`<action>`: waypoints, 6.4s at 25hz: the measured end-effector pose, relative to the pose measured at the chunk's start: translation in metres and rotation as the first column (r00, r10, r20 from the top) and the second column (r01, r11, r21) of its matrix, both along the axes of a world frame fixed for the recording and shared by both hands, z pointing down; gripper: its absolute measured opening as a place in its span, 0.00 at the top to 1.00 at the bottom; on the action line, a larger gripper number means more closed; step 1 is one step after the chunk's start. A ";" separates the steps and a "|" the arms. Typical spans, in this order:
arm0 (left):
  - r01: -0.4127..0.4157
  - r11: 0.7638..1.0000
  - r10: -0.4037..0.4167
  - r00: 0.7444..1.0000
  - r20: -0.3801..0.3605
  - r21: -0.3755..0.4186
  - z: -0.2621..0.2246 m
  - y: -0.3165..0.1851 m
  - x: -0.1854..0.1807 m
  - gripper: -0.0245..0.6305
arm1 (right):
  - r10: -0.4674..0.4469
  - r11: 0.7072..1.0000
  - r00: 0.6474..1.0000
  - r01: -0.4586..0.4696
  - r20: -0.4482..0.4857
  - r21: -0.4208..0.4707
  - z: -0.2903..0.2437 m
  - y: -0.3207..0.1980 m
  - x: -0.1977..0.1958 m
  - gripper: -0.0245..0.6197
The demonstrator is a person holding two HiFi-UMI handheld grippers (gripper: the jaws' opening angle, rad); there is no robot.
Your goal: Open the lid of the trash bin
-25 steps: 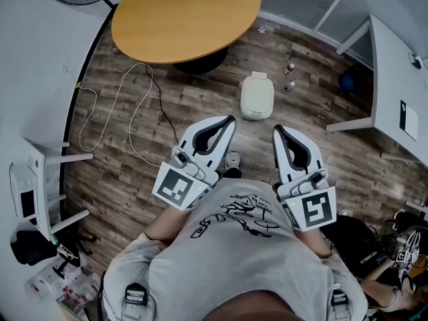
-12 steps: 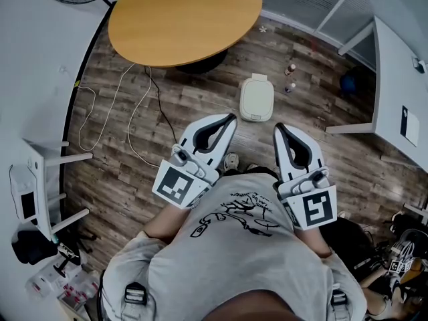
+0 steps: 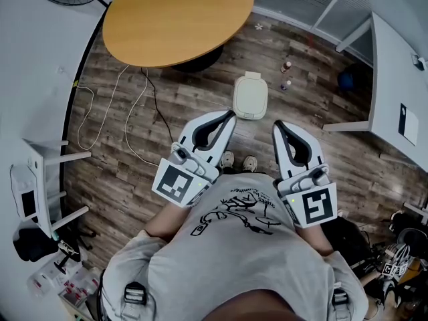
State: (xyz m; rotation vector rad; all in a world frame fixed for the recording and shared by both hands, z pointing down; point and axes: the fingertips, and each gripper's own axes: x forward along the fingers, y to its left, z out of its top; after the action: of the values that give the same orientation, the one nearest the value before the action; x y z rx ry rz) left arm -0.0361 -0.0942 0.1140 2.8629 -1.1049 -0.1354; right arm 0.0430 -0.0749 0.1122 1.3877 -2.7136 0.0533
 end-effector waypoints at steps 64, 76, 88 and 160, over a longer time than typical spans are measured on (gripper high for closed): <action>-0.024 0.944 0.070 0.989 0.129 -0.328 0.247 -0.018 0.007 0.93 | 0.024 0.925 0.992 -0.070 -0.125 -0.373 0.244 -0.025 0.008 0.93; -0.031 0.927 0.093 0.984 0.149 -0.373 0.309 -0.026 0.007 0.93 | -0.018 0.912 0.980 -0.066 -0.199 -0.405 0.310 -0.036 0.003 0.91; -0.032 0.918 0.107 0.980 0.169 -0.395 0.371 -0.029 0.019 0.93 | -0.045 0.894 0.965 -0.076 -0.257 -0.441 0.378 -0.043 0.007 0.91; -0.084 0.842 0.287 0.906 0.310 -0.533 0.679 -0.072 0.070 0.93 | -0.342 0.837 0.702 -0.074 -0.625 -0.542 0.783 -0.089 0.022 0.96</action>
State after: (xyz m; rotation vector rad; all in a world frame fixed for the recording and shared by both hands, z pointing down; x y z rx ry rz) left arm 0.0336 -0.1661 0.7926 2.5275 -0.7338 0.6551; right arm 0.0652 -0.1641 0.8955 0.7879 -1.9197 0.2030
